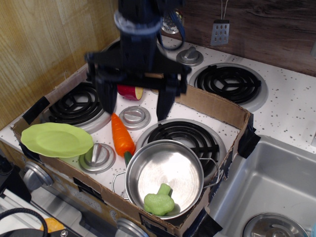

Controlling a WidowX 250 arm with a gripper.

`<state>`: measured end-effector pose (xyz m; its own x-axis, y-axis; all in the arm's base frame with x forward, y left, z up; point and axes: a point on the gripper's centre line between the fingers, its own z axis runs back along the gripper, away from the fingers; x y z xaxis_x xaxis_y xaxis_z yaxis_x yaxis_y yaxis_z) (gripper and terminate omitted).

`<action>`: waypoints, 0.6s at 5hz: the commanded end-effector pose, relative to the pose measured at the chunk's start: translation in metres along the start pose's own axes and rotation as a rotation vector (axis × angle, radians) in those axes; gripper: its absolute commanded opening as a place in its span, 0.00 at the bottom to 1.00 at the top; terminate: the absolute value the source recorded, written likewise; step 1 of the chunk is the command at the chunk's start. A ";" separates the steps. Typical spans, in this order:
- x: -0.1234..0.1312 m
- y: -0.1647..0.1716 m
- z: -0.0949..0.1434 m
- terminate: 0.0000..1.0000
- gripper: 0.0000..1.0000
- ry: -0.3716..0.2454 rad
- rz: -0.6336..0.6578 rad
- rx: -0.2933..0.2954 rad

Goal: Take broccoli out of pan

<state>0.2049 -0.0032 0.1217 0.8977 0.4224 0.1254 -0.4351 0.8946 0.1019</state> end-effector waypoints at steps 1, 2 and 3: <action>-0.007 -0.022 -0.018 0.00 1.00 -0.096 -0.015 -0.035; -0.008 -0.027 -0.036 0.00 1.00 -0.126 -0.033 -0.055; -0.010 -0.029 -0.048 0.00 1.00 -0.125 -0.032 -0.083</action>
<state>0.2044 -0.0235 0.0627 0.8967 0.3837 0.2208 -0.3981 0.9171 0.0231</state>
